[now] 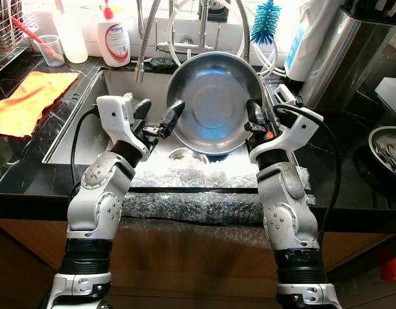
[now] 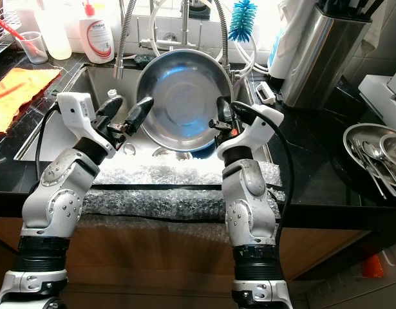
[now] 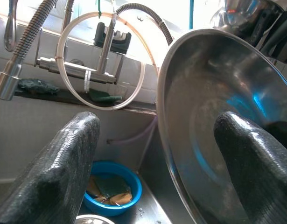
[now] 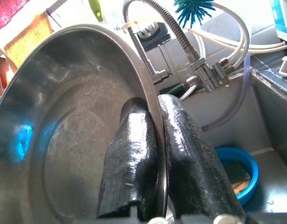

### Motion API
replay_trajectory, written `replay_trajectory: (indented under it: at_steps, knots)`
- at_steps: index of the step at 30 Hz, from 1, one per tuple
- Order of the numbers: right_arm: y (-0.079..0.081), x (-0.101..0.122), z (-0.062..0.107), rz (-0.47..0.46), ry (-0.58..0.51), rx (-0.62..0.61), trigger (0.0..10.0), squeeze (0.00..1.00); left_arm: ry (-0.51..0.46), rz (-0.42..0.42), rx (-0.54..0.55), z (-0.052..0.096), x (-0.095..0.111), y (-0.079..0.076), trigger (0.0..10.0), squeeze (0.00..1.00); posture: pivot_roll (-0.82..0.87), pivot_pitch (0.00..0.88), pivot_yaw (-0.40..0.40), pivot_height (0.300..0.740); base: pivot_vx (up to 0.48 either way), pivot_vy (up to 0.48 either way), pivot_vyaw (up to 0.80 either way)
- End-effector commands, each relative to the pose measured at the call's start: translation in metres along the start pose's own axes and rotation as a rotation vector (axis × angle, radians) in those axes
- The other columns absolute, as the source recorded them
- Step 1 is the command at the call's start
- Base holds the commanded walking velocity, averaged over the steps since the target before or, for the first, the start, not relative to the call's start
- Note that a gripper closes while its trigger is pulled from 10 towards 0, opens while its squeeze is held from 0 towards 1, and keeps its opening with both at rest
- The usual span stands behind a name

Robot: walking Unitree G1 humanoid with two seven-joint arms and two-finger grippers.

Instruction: Kitchen organization

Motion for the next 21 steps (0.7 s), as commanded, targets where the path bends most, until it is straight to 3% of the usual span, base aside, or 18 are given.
replay_trajectory:
  at_steps: [1,5,13,14,21]
  knots:
    - [0.0058,-0.0001,-0.0013,-0.005,0.007,0.028,10.0,0.00,-0.005,-0.030,-0.012,-0.0013,0.0028,-0.0044,10.0,0.00,0.01,0.048,-0.056,0.740,0.000,0.000,0.00]
    - [0.0073,-0.0004,-0.0012,-0.005,0.013,0.040,10.0,0.00,-0.012,-0.073,0.013,-0.0035,0.0041,-0.0007,10.0,0.00,0.01,0.055,-0.055,0.740,0.000,0.000,0.00]
    - [0.0074,-0.0005,-0.0010,-0.005,0.015,0.043,10.0,0.00,-0.015,-0.077,0.018,-0.0034,0.0048,0.0003,9.8,0.00,0.01,0.057,-0.056,0.740,0.000,0.000,0.00]
    - [0.0081,-0.0011,-0.0011,-0.006,0.017,0.045,10.0,0.00,-0.018,-0.080,0.023,-0.0031,0.0052,0.0008,0.0,0.00,0.01,0.062,-0.059,0.740,0.000,0.000,0.00]
    - [0.0095,-0.0022,-0.0017,-0.007,0.026,0.053,10.0,0.00,-0.019,-0.089,0.027,-0.0025,0.0047,0.0005,0.0,0.00,0.01,0.063,-0.062,0.740,0.000,0.000,0.00]
Point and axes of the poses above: a point about 5 cm out from each wrist's last joint towards the gripper, its own z axis pointing back from the gripper into the wrist, its own x axis along the axis of the wrist's last joint, y = z × x, the point moved 3 cm from there along -z, pointing out of the wrist towards the gripper, and after that the axes turned 4 degrees about -z, right-handed, at the moved point
